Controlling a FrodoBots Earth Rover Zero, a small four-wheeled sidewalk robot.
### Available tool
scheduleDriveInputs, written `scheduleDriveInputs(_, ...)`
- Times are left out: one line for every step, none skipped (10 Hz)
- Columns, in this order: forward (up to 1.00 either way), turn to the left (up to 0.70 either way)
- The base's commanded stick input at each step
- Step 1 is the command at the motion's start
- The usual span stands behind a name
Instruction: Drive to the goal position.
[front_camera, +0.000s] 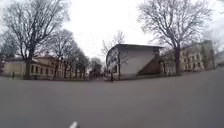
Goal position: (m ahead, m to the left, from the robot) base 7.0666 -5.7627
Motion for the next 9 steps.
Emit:
scheduleDriveInputs(1.00, 0.00)
scheduleDriveInputs(1.00, 0.00)
scheduleDriveInputs(1.00, 0.00)
scheduleDriveInputs(1.00, 0.00)
scheduleDriveInputs(1.00, 0.00)
scheduleDriveInputs(1.00, 0.00)
scheduleDriveInputs(1.00, 0.00)
scheduleDriveInputs(1.00, -0.07)
scheduleDriveInputs(1.00, -0.24)
